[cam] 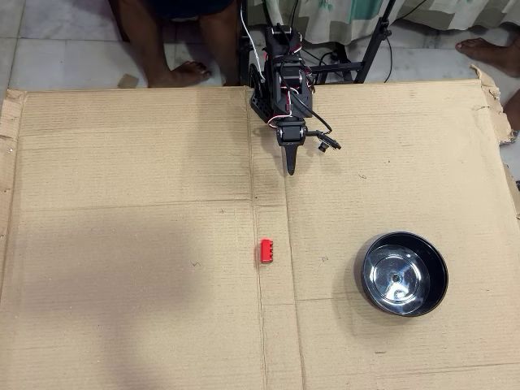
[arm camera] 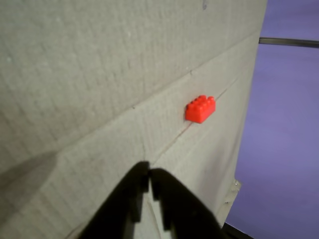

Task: Grasp a lego block and put it in the bin.

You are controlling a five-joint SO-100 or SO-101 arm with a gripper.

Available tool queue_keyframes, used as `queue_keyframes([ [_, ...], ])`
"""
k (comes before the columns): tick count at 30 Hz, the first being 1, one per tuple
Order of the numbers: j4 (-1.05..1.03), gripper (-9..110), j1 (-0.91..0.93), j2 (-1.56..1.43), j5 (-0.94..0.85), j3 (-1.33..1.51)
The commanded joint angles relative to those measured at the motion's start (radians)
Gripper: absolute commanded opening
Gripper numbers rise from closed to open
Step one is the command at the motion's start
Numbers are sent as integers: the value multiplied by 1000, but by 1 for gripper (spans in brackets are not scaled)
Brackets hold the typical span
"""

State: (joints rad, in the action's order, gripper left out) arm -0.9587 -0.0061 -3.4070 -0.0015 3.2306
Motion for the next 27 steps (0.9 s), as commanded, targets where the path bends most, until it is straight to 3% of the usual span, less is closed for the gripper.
queue_keyframes([
  [1,-3,0,5,-17,-3,9],
  [15,-6,1,5,48,11,-133],
  [27,-21,1,3,818,14,-805],
])
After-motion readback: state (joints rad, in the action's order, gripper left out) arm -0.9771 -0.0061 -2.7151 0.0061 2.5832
